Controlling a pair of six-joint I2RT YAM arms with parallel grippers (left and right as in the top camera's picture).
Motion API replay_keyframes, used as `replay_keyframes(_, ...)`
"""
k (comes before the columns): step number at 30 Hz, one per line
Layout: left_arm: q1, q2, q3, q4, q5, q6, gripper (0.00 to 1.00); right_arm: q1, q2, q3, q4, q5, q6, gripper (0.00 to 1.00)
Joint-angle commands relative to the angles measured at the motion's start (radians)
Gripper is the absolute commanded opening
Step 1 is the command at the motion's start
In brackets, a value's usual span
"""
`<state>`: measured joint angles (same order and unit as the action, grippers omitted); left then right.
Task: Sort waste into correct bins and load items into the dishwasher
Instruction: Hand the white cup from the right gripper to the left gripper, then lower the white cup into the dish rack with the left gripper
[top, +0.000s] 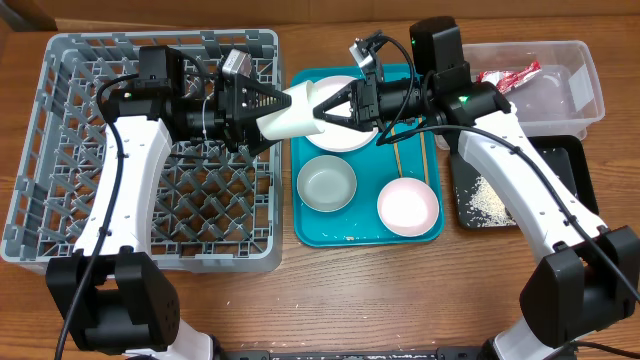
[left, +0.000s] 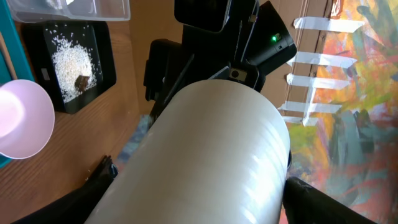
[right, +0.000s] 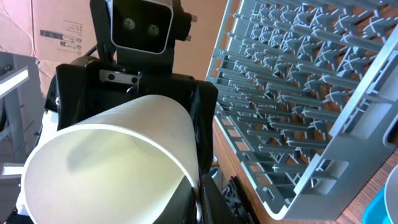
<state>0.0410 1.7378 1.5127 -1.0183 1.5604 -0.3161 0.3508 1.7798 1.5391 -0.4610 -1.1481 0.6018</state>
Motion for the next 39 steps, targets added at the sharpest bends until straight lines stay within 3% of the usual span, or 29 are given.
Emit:
replay_keyframes(1, 0.000, 0.002, 0.020, 0.002, 0.021, -0.006, 0.85, 0.002, 0.005, 0.011, 0.007, -0.015, -0.012, 0.04)
replay_keyframes(6, 0.000, 0.002, 0.020, 0.002, 0.021, -0.006, 0.78, 0.002, 0.005, 0.010, 0.006, -0.016, -0.015, 0.04)
replay_keyframes(10, 0.000, 0.002, 0.020, 0.002, 0.020, -0.005, 0.60, 0.002, 0.005, 0.010, -0.001, -0.017, -0.026, 0.04)
replay_keyframes(17, 0.000, 0.002, 0.020, 0.002, -0.039, -0.005, 0.50, 0.002, 0.005, 0.010, 0.000, -0.021, -0.026, 0.06)
replay_keyframes(21, 0.000, 0.002, 0.020, 0.003, -0.089, -0.005, 0.43, -0.002, 0.005, 0.011, 0.007, -0.020, -0.026, 0.28)
replay_keyframes(26, 0.000, 0.001, 0.022, 0.003, -0.190, -0.005, 0.41, -0.055, 0.005, 0.011, 0.013, -0.016, -0.026, 0.59)
replay_keyframes(33, 0.000, -0.006, 0.139, -0.050, -0.422, -0.006, 0.36, -0.218, 0.005, 0.011, -0.070, 0.035, -0.075, 0.78)
replay_keyframes(39, -0.021, -0.012, 0.545, -0.385, -0.930, 0.014, 0.40, -0.315, 0.005, 0.011, -0.288, 0.132, -0.218, 0.83)
